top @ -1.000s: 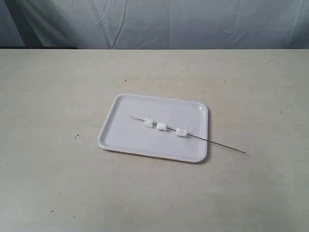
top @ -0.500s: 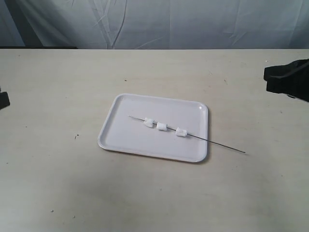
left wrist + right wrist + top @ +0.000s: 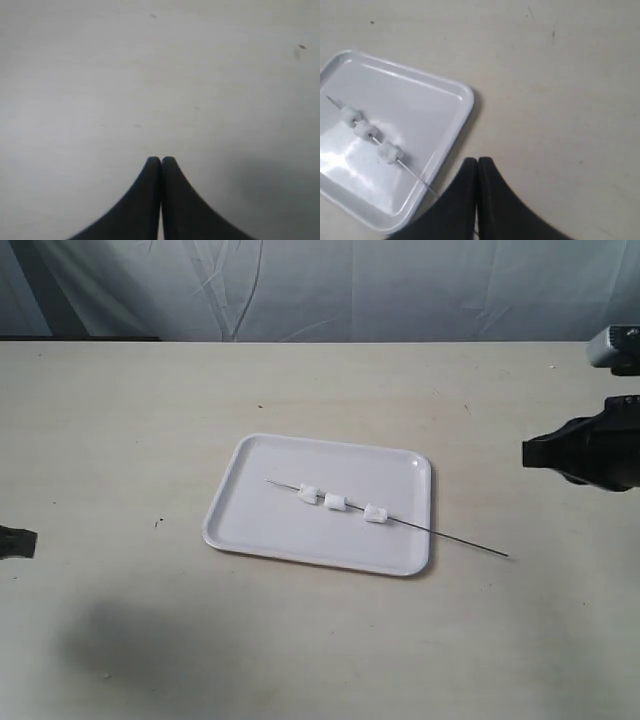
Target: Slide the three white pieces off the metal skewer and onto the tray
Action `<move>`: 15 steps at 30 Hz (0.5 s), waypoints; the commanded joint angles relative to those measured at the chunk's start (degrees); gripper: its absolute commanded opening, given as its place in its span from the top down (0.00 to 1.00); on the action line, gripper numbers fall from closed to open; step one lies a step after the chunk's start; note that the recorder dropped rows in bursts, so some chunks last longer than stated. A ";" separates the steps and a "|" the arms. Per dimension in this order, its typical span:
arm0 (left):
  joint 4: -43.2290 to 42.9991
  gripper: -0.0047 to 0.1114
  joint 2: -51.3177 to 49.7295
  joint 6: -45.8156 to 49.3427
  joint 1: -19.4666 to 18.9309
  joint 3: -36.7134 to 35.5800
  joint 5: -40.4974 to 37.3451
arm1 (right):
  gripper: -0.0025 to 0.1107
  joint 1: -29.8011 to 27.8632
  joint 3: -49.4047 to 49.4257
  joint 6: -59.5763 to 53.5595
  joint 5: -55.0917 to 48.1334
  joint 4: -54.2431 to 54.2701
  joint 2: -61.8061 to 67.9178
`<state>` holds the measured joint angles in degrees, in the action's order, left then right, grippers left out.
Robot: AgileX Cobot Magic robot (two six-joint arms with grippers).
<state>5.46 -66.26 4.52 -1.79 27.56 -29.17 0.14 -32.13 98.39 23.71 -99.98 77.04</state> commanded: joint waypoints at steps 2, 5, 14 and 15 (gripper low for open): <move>39.34 0.96 -3.98 44.92 0.26 1.23 -6.64 | 0.93 1.44 -3.54 -11.04 8.04 0.03 5.28; 51.93 0.90 -5.66 60.77 0.26 1.64 -9.85 | 0.63 5.75 -4.64 -19.19 6.56 0.03 8.80; 55.62 0.66 -14.56 63.84 0.26 7.99 -17.11 | 0.69 11.95 -6.72 -27.13 0.94 0.03 17.24; 56.17 0.67 -15.39 63.84 0.26 8.42 -16.99 | 0.67 11.95 -6.86 -27.13 0.32 0.03 17.37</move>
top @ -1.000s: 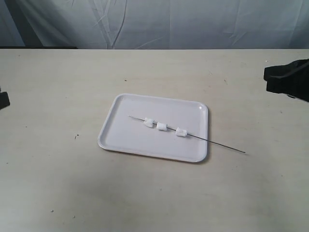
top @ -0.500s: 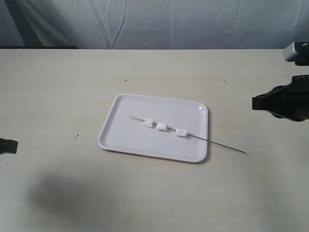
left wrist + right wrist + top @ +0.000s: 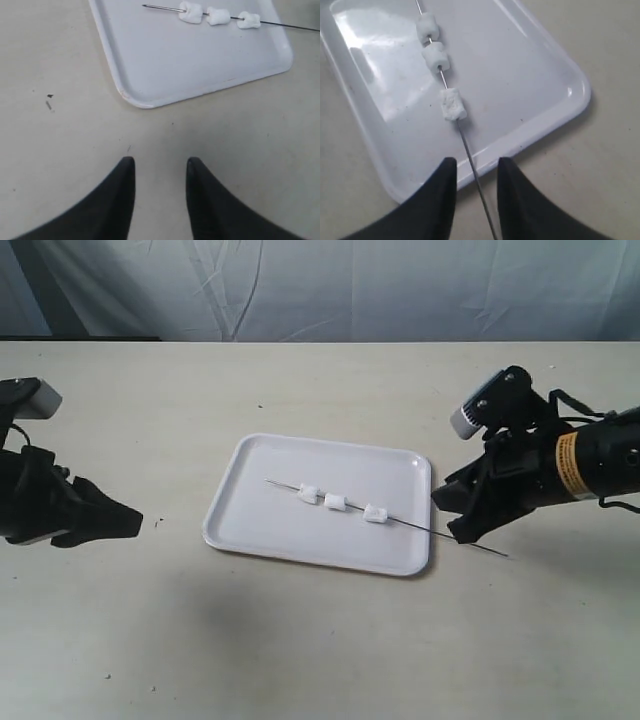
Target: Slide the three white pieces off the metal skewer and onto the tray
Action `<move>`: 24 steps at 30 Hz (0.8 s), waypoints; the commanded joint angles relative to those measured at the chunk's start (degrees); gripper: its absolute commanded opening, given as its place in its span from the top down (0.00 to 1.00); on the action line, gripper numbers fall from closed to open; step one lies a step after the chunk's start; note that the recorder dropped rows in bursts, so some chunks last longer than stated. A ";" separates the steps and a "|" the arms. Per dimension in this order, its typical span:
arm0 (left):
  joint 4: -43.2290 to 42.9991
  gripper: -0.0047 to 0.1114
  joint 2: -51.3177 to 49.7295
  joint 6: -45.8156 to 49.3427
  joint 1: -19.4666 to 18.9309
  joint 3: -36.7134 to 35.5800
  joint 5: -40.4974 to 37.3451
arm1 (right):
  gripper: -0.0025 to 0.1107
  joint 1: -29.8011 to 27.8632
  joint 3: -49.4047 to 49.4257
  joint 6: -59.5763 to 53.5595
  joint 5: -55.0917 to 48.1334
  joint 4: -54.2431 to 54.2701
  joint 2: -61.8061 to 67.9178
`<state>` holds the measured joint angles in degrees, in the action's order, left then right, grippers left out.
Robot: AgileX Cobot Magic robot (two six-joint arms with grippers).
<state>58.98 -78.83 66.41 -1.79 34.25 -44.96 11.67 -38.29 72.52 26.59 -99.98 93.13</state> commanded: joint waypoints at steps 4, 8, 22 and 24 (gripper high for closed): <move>5.11 0.71 -4.73 4.47 0.26 2.87 0.45 | 0.63 0.42 -0.75 -1.25 -4.53 0.03 1.40; 7.41 0.72 -5.76 4.48 0.26 3.54 0.95 | 0.63 0.42 -0.75 2.26 -8.21 0.03 1.40; 8.89 0.72 -5.79 4.48 0.26 3.81 0.01 | 0.63 0.42 -0.84 13.20 -49.65 25.24 0.02; 9.30 0.72 -5.79 4.48 0.26 3.81 0.07 | 0.63 0.42 -0.84 5.90 -47.98 36.27 0.02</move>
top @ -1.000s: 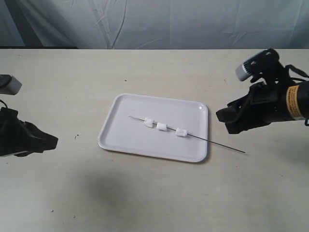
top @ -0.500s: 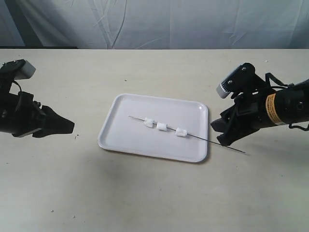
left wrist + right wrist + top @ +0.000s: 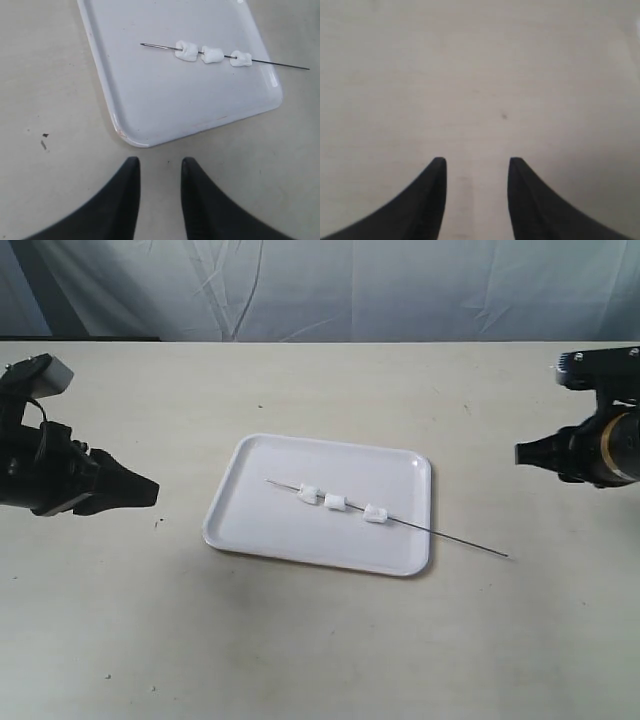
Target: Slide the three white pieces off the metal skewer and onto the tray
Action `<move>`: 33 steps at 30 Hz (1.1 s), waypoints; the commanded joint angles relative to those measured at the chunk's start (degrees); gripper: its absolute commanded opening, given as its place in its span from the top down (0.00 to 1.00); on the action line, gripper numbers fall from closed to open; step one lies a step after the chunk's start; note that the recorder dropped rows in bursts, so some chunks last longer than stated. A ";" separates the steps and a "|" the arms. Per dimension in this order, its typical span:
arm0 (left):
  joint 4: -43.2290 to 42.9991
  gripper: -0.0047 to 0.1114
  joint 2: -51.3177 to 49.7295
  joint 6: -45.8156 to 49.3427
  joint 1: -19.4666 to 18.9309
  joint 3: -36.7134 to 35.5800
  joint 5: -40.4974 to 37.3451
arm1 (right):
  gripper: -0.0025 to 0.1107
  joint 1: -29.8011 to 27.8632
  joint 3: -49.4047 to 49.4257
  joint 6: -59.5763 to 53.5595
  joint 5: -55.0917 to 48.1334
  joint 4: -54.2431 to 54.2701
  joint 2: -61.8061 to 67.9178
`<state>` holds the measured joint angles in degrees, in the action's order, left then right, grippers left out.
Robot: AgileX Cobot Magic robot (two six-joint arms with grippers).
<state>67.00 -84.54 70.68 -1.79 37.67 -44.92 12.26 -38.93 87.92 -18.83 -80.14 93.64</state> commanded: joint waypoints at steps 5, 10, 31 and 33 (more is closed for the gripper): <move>1.41 0.72 -0.08 0.22 0.26 0.39 -0.58 | 0.63 1.54 -0.20 -46.78 1.71 52.22 -0.22; 1.41 0.72 -0.08 0.22 0.26 0.39 -2.07 | 0.63 6.96 -0.20 -84.47 4.53 69.45 -1.10; 0.42 0.72 -0.08 0.37 0.26 0.39 -3.21 | 0.63 11.76 -14.09 -133.29 -17.40 83.25 8.09; 0.42 0.72 -0.08 0.37 0.26 0.39 -3.21 | 0.63 11.76 -14.09 -133.29 -16.92 83.25 10.47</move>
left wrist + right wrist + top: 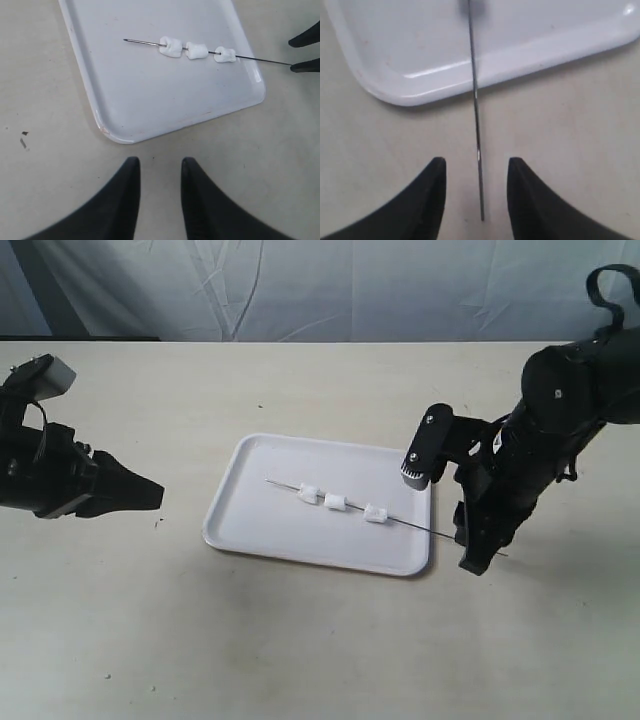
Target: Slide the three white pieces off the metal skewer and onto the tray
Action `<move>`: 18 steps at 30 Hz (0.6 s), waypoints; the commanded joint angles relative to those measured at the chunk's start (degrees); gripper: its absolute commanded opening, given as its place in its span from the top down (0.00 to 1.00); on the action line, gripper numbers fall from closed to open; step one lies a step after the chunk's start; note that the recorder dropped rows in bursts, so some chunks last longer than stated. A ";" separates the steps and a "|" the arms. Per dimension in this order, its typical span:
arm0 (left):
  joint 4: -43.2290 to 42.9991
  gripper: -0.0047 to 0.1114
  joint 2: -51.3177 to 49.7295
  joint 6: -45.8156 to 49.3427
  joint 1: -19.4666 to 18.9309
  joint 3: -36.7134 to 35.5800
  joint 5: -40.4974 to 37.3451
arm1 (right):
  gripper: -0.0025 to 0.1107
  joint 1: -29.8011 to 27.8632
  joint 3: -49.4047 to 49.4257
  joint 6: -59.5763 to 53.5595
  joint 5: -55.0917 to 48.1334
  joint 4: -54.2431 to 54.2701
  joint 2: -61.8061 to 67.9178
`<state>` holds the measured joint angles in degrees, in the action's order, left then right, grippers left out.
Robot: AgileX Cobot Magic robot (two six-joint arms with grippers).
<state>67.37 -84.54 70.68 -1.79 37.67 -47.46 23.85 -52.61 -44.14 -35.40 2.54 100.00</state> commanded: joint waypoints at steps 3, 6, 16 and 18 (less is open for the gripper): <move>0.04 0.72 -0.08 0.37 0.26 0.39 -0.44 | 0.63 0.17 -0.41 -1.32 1.36 0.95 6.99; 0.30 0.72 -0.08 0.37 0.26 0.39 -0.31 | 0.63 0.17 -0.41 -1.82 3.64 2.29 8.77; 0.55 0.72 -0.08 0.46 0.26 0.39 -0.31 | 0.84 0.17 -0.41 -3.89 5.26 5.44 9.97; 0.68 0.72 -0.08 0.46 0.26 0.39 -0.31 | 0.94 0.17 -0.41 -3.89 4.97 5.44 9.97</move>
<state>67.37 -84.54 70.79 -1.79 37.67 -47.46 23.85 -53.42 -47.60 -31.80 8.22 108.21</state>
